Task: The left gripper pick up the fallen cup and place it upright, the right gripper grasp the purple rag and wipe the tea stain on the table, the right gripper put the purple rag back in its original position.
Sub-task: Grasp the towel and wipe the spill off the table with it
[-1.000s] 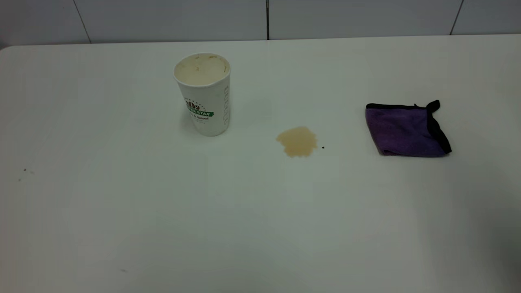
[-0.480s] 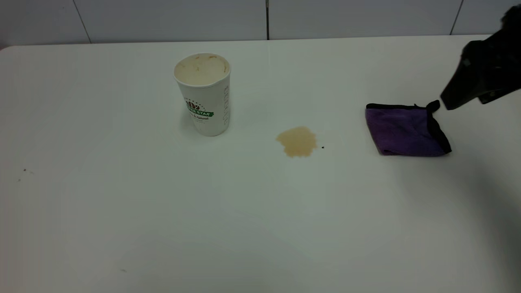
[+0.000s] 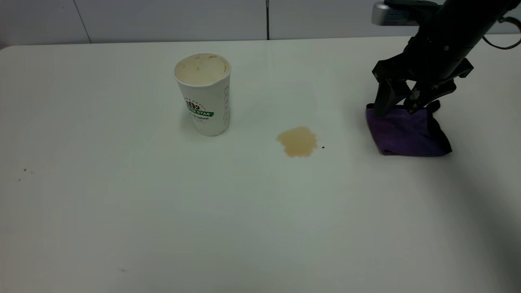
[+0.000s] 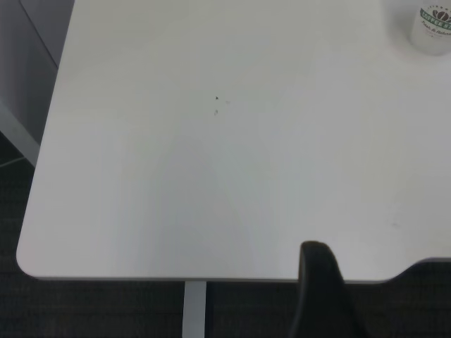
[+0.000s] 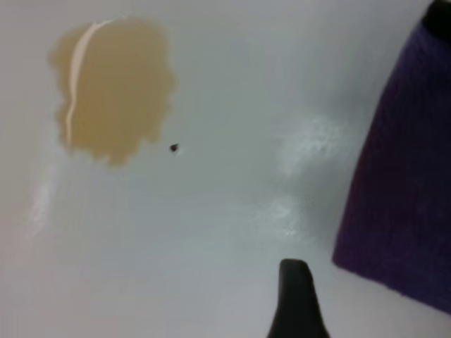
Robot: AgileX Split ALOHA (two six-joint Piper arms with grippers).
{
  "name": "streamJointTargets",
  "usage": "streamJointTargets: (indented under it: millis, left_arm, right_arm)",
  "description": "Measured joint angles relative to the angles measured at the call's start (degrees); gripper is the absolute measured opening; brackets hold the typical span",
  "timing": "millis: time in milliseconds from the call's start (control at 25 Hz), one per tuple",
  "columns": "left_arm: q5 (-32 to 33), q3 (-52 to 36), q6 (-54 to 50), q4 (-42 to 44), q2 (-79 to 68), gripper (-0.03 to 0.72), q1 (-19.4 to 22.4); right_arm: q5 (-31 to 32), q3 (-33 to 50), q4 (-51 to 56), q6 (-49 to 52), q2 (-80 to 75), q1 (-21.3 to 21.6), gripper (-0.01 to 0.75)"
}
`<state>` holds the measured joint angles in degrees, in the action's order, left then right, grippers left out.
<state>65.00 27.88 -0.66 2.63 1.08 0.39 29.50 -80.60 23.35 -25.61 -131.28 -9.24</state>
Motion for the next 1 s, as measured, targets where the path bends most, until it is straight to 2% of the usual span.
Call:
streamJointTargets:
  millis: [280, 560, 640, 720, 760, 920, 1000]
  left_arm:
    - [0.0, 0.0, 0.0, 0.0, 0.0, 0.476, 0.0]
    - [0.0, 0.0, 0.0, 0.0, 0.0, 0.476, 0.0]
    - [0.0, 0.0, 0.0, 0.0, 0.0, 0.476, 0.0]
    - [0.0, 0.0, 0.0, 0.0, 0.0, 0.476, 0.0]
    - [0.0, 0.0, 0.0, 0.0, 0.0, 0.476, 0.0]
    - [0.0, 0.0, 0.0, 0.0, 0.0, 0.476, 0.0]
    - [0.0, 0.0, 0.0, 0.0, 0.0, 0.476, 0.0]
  right_arm:
    - [5.66, -9.56, -15.13, 10.95, -7.01, -0.06, 0.59]
    - [5.26, -13.14, -16.57, 11.59, -12.73, -0.06, 0.588]
    - [5.04, -13.35, -16.97, 11.62, -13.68, -0.06, 0.567]
    - [5.04, -13.6, -17.11, 11.66, -13.79, -0.06, 0.505]
    - [5.01, -13.67, -17.17, 11.69, -13.79, -0.06, 0.449]
    - [4.91, -13.67, -15.67, 11.62, -13.79, -0.18, 0.147]
    - [4.46, -13.67, -14.55, 10.55, -13.79, -0.6, 0.059]
